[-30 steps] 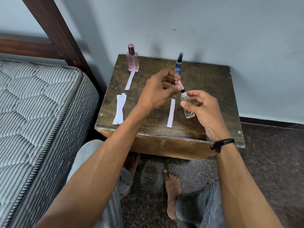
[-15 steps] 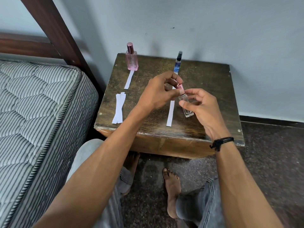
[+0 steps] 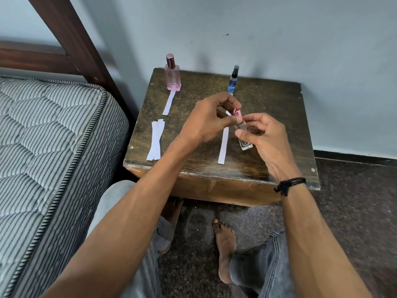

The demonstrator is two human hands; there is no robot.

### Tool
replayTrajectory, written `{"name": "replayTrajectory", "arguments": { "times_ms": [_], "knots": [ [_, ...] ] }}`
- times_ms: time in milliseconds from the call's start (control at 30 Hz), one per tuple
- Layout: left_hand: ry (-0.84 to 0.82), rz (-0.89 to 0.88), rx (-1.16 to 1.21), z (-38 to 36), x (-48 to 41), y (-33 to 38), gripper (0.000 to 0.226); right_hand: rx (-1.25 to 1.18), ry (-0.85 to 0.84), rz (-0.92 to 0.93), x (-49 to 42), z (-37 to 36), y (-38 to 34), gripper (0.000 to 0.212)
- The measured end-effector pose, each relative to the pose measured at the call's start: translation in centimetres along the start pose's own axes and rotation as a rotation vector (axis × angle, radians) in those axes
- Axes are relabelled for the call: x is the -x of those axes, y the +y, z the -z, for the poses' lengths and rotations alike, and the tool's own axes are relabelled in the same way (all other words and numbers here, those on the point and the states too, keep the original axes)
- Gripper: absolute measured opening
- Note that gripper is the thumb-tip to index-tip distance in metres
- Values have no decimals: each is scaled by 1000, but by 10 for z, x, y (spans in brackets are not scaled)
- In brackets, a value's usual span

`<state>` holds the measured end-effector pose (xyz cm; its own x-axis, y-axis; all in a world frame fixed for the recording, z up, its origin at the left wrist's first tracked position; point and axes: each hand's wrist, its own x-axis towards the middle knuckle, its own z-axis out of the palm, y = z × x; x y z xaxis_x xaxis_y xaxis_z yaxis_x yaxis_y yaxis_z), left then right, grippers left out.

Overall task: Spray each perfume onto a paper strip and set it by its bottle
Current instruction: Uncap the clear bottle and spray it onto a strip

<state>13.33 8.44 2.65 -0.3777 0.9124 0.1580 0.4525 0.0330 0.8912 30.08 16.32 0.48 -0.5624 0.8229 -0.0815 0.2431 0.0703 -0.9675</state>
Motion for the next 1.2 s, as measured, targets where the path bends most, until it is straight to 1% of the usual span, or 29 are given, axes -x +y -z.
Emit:
{"name": "replayTrajectory", "arguments": {
  "times_ms": [233,600,1000,1200],
  "knots": [
    [17,-53,-1,-3,1,2,21,28,-1,23,-2,2,0,37],
    [-21,-72,-8,-3,3,3,21,55,-38,43,-1,7,-1,40],
    [-28,-183,-55,-11,7,3,21,46,-74,22,2,15,-3,44],
    [-53,-234,-135,-17,7,2,23,26,-76,-1,7,18,-3,47]
  ]
}}
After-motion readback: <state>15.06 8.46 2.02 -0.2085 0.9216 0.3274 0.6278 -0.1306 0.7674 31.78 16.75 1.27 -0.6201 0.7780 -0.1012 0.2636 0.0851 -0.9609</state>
